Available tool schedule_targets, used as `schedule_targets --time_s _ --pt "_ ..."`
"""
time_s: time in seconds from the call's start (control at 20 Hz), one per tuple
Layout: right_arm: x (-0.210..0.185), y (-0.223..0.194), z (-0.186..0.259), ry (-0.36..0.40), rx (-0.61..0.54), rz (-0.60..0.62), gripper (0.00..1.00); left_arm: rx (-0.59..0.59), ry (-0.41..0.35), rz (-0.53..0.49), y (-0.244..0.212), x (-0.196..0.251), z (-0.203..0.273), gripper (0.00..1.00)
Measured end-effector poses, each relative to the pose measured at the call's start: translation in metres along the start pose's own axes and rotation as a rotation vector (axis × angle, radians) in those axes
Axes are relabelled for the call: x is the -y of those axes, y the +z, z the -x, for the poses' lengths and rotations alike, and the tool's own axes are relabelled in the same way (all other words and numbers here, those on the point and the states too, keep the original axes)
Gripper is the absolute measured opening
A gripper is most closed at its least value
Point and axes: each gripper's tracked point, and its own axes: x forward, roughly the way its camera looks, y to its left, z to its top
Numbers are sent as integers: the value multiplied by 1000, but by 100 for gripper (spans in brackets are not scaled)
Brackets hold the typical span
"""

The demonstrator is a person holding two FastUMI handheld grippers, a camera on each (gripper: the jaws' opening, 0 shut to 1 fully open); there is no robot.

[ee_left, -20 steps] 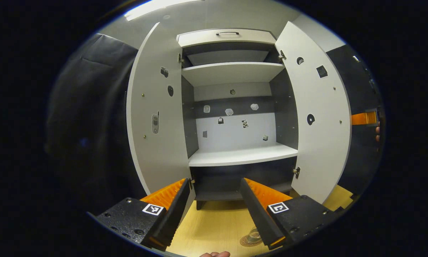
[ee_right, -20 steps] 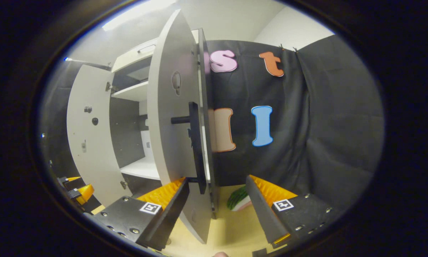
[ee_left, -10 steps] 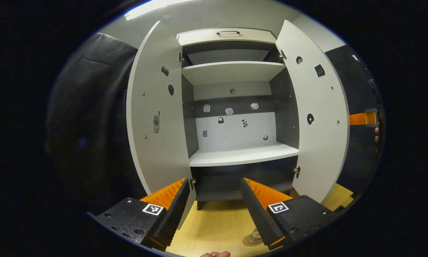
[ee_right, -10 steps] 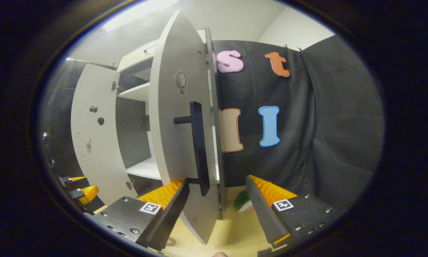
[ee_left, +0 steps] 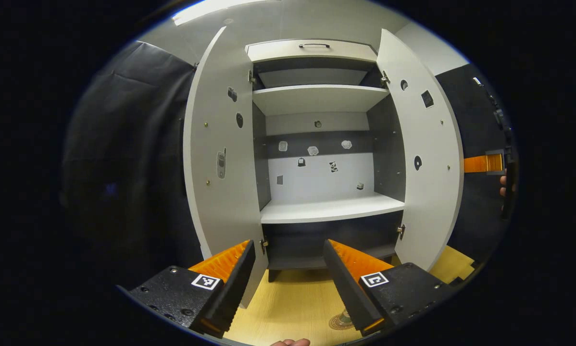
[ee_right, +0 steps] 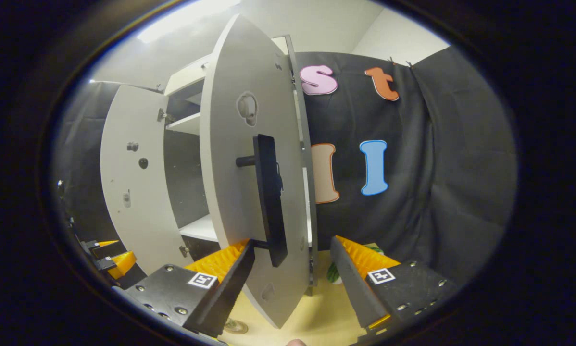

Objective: Grasp the bottle in the cabinet with the left hand and place it on the coaster, then close the right door with the right hand and the left door with the left hand.

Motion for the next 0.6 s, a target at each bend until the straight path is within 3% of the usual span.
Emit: schedule_targets --time_s 0.6 --pt "-33 -5 -23 53 -3 -4 98 5 40 -9 0 -27 11 90"
